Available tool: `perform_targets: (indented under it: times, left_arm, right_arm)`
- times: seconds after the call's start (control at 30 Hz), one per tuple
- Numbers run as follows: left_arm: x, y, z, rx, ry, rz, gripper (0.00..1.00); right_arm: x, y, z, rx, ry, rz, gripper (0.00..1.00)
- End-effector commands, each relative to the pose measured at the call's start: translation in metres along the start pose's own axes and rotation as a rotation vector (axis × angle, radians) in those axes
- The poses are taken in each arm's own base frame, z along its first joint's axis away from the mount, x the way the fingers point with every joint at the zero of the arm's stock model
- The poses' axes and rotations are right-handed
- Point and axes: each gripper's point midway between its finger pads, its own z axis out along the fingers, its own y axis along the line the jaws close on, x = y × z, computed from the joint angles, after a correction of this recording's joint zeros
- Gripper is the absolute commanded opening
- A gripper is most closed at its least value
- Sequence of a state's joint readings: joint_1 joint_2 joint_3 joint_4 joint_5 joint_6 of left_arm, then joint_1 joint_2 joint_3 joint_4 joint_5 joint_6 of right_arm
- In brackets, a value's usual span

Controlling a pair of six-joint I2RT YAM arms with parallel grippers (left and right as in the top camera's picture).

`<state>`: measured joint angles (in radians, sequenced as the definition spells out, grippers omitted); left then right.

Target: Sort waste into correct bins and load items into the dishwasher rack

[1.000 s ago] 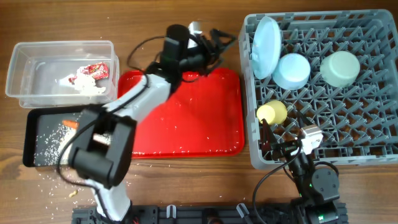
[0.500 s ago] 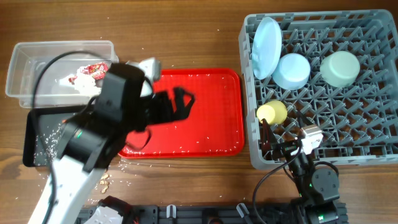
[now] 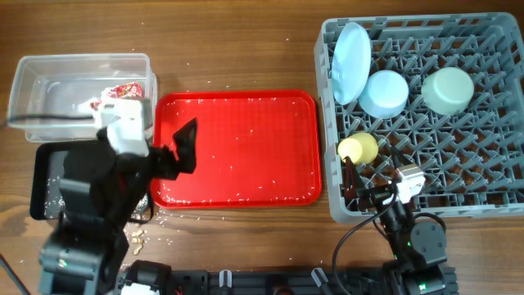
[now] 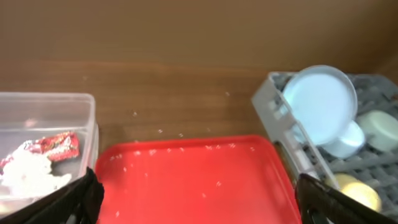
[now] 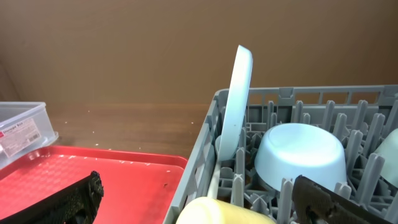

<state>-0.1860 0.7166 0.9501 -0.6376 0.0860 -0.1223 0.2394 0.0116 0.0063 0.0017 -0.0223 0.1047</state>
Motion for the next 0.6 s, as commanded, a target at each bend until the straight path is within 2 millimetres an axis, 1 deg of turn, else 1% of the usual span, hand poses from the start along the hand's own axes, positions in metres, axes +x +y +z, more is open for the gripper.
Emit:
perform_targets:
  times: [0.0, 0.1, 0.3, 0.4, 0.57]
  left_arm:
    - [0.035, 0.013, 0.002, 0.015, -0.064, 0.018, 1.00]
    - [0.061, 0.028, 0.001, -0.012, -0.137, 0.014, 1.00]
    - [0.108, 0.060, -0.001, -0.096, -0.210, -0.020, 1.00]
    - [0.121, 0.069, 0.003, -0.123, -0.224, -0.022, 1.00]
    - [0.136, 0.073, 0.018, -0.108, -0.273, -0.008, 1.00]
  right_arm:
    - [-0.002, 0.001, 0.000, -0.007, -0.009, 0.009, 1.00]
    - [-0.002, 0.001, 0.000, -0.007, -0.009, 0.010, 1.00]
    - [-0.002, 0.001, 0.000, -0.006, -0.009, 0.009, 1.00]
    - [-0.002, 0.001, 0.000, -0.007, -0.009, 0.009, 1.00]
    - [-0.002, 0.001, 0.000, -0.007, -0.009, 0.010, 1.00]
